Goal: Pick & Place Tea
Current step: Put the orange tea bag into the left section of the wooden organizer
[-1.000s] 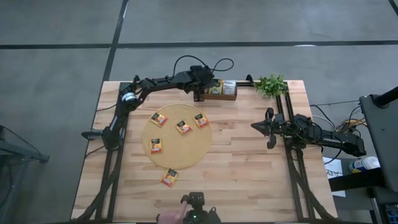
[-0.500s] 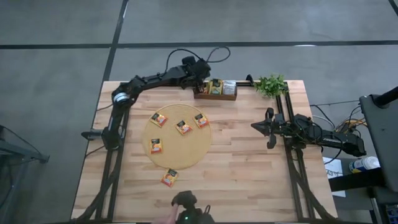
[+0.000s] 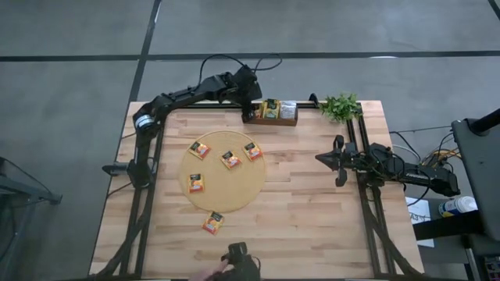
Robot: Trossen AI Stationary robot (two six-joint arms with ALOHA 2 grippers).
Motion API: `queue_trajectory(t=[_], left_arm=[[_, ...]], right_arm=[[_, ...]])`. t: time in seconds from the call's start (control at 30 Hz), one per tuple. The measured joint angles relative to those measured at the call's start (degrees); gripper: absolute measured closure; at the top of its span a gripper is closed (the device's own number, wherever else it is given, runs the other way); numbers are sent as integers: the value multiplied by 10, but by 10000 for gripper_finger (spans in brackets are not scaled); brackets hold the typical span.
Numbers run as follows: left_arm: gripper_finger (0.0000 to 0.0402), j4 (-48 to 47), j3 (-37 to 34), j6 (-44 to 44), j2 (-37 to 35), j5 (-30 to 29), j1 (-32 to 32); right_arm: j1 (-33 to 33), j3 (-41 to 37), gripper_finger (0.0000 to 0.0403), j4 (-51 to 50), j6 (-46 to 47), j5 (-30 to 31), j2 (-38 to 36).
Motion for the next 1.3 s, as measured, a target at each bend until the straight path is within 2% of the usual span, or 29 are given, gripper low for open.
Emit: queue_trajectory(t=[0.2,0.37,0.47,0.7,0.9,1.07,1.3], left_arm=[[211,-8,-2,73,20,57,39],[211,0,-2,40,26,128,78],[211,4,-2,23,32,144,91],[211,17,-3,21,64,149,85],[211,33,-3,35,73,116,84],[211,56,-3,49,73,116,85],[211,67,-3,12,102,122,84]], right_arm=[[0,0,394,0,0,0,1],[0,0,394,0,0,0,0],[0,0,394,0,0,0,0],[0,0,394,0,0,0,1],[0,0,394,0,0,0,1],[0,0,394,0,0,0,1],[0,0,394,0,0,0,1]])
